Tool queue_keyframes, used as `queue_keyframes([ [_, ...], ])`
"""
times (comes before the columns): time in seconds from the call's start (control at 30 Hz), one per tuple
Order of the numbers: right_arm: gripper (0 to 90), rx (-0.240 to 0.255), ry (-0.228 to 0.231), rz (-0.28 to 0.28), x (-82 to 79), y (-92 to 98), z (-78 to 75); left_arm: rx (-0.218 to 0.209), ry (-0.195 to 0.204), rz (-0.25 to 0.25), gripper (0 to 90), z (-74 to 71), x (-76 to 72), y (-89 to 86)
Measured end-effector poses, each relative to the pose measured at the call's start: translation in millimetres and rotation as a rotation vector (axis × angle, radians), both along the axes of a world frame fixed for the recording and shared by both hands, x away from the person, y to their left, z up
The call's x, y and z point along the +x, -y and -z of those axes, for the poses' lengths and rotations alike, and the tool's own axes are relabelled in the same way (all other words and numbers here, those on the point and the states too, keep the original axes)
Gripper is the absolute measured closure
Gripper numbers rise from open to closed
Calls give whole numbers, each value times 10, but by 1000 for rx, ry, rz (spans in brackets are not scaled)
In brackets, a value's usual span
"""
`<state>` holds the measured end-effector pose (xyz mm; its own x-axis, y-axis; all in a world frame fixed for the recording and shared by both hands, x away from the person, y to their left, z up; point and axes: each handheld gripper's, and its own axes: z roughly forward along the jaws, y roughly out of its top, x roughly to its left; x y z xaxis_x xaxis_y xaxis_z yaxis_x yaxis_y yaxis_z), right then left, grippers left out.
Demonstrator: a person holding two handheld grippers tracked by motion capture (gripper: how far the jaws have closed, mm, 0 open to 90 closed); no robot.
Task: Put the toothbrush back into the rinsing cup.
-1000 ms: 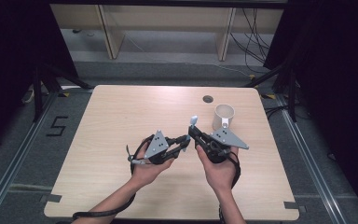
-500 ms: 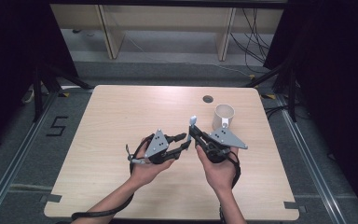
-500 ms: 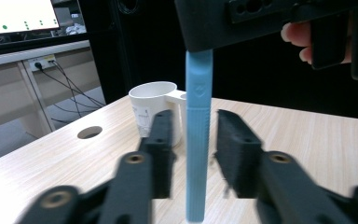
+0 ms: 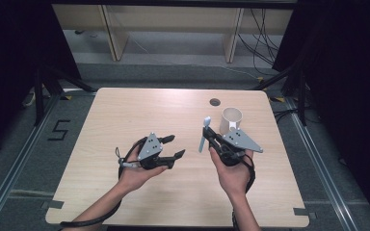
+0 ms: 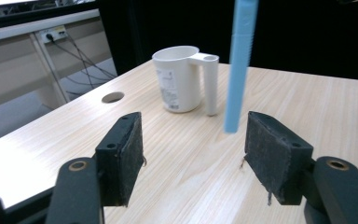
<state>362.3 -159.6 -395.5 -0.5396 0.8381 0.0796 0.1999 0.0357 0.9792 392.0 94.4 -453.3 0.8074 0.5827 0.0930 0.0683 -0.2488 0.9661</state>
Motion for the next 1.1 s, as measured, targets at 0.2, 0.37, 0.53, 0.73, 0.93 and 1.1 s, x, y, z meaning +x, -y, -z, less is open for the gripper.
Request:
queue_keyframes([
  [0.2, 863, -15, 9, 14, 29, 104, 0, 10, -17, -22, 351, -13, 25, -129],
  [0.37, 863, -11, 11, 34, 44, 176, -11, 15, -17, -30, 345, -38, 51, -198],
  [0.53, 862, 0, 11, 38, 30, 216, 3, 24, -17, -45, 343, -40, 16, -297],
  [0.73, 862, -10, 23, 52, 15, 256, -9, 34, -20, -79, 340, -2, -57, -486],
  [0.93, 862, -9, 15, 91, 21, 315, -41, 20, -23, -108, 338, 29, -82, -670],
  [1.1, 862, -10, 11, 99, 49, 370, -56, 14, -23, -128, 338, 45, -109, -770],
])
